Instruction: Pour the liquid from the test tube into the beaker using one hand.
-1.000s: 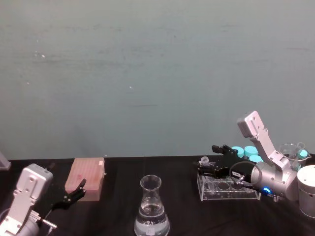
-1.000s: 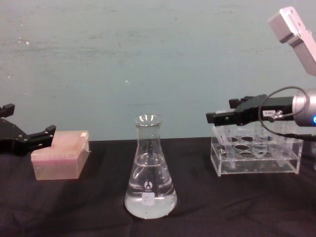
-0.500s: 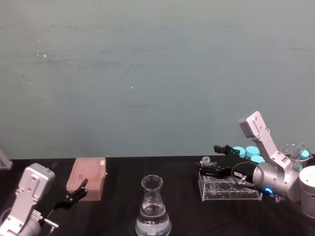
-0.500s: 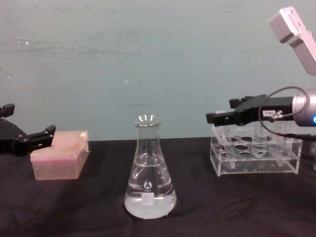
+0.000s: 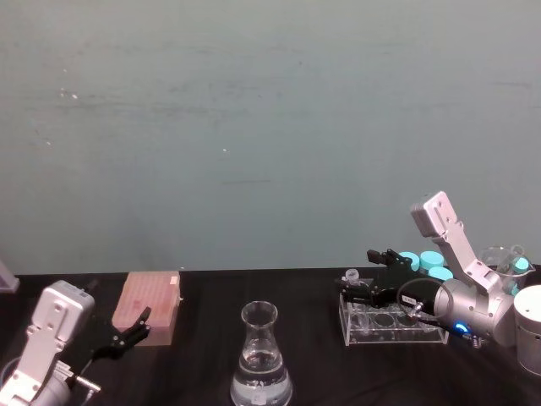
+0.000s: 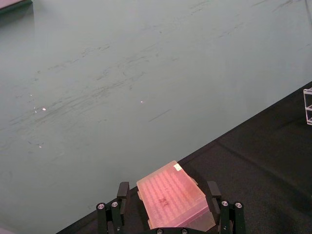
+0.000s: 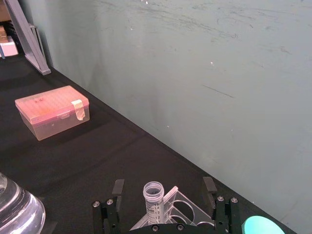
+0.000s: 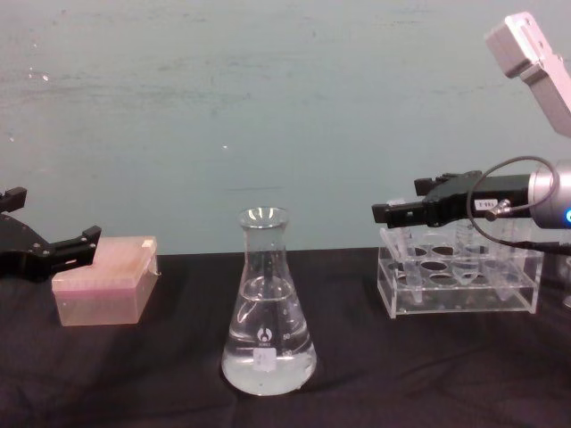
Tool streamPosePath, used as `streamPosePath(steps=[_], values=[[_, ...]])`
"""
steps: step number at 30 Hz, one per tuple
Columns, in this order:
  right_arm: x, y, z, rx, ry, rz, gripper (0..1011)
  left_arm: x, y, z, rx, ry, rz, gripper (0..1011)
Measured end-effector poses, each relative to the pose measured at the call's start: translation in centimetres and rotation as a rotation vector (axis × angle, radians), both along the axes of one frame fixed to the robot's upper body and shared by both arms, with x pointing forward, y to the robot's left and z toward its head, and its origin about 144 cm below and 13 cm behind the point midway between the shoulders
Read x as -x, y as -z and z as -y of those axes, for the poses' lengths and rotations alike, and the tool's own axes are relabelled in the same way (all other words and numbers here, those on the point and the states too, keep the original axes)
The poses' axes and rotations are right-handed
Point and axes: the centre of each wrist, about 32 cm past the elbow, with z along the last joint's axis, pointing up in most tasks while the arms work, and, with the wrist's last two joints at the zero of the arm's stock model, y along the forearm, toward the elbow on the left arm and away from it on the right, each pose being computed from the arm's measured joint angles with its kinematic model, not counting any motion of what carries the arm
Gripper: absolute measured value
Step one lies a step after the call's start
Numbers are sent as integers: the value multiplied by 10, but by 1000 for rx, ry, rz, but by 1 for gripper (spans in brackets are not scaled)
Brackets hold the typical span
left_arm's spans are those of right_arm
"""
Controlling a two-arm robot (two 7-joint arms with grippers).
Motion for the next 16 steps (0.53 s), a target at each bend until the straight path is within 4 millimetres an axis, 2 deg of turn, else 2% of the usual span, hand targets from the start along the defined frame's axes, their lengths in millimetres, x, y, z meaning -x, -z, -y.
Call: streamPosePath(steps=[16], values=[[0,0,0,0,0,0,1000,0,0,0,0,0,0,1000]])
